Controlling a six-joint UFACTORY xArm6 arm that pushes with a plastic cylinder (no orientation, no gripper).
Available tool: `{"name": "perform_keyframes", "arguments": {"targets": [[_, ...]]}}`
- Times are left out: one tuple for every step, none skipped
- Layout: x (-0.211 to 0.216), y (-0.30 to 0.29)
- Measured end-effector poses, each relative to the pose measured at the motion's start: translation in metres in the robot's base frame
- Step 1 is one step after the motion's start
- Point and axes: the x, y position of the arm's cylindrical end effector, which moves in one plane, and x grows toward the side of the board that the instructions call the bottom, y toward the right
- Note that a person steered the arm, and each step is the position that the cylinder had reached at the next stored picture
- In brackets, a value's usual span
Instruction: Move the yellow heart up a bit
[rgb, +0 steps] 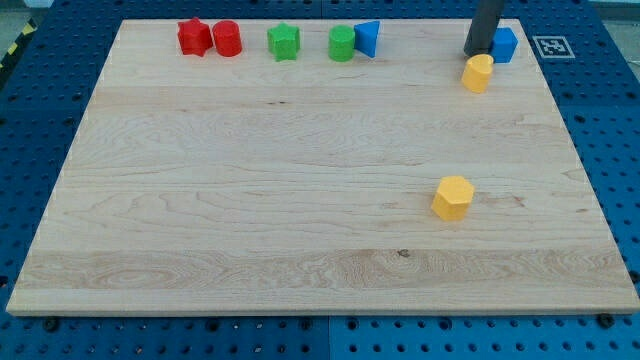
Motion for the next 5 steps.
{"name": "perform_keyframes", "arguments": {"targets": [[0.000, -0.015], [0.001, -0.052], [0.027, -0.078], [0.106, -0.075], [0.130, 0.005]]}}
